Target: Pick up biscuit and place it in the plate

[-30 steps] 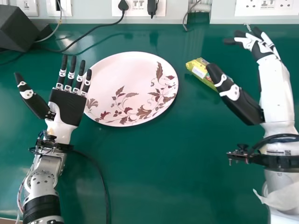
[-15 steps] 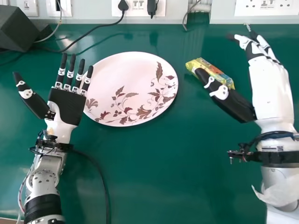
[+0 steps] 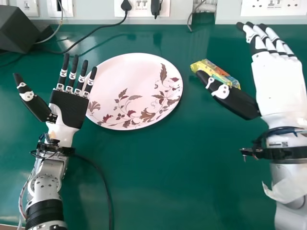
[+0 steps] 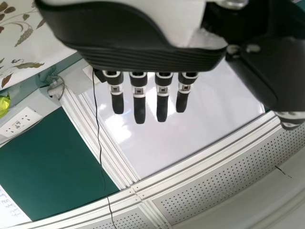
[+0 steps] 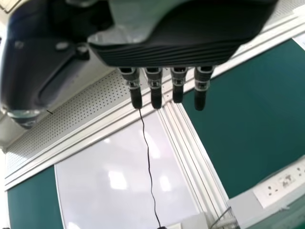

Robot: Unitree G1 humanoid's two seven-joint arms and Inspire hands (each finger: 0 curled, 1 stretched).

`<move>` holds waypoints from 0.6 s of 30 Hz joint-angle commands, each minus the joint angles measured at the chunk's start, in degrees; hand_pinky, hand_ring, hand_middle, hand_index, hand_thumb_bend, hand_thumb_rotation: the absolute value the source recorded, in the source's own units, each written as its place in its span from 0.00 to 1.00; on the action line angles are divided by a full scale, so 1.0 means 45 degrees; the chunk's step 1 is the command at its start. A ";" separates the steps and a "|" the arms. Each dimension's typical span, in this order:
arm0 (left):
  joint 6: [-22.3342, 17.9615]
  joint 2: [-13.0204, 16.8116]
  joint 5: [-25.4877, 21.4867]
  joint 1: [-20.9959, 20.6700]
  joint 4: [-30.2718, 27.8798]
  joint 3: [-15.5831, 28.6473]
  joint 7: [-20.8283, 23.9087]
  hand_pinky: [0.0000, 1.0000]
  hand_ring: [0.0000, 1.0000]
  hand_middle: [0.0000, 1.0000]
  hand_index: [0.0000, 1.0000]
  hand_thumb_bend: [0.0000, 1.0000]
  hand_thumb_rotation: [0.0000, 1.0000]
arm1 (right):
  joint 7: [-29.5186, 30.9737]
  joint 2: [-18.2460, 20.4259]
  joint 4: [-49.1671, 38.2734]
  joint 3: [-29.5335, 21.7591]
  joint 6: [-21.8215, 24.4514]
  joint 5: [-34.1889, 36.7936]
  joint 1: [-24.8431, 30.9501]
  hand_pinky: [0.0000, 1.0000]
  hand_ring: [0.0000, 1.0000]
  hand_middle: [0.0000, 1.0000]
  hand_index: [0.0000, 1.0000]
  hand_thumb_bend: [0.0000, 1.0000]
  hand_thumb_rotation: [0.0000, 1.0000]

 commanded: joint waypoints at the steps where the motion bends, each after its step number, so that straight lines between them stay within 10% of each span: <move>1: 0.0077 -0.0287 0.0217 0.0921 0.0590 -0.0022 -0.0016 0.99 0.92 0.95 0.99 1.00 0.74 | 0.0158 -0.0232 0.0063 -0.0083 0.0091 -0.0260 -0.0148 0.92 0.97 1.00 1.00 0.97 0.77; 18: 0.0124 -0.0314 0.0153 0.0807 0.0839 0.0028 -0.0082 0.96 0.87 0.92 0.90 1.00 0.63 | 0.2343 -0.1625 0.0156 -0.0126 0.0645 -0.1187 -0.1536 0.93 0.98 1.00 1.00 0.98 0.74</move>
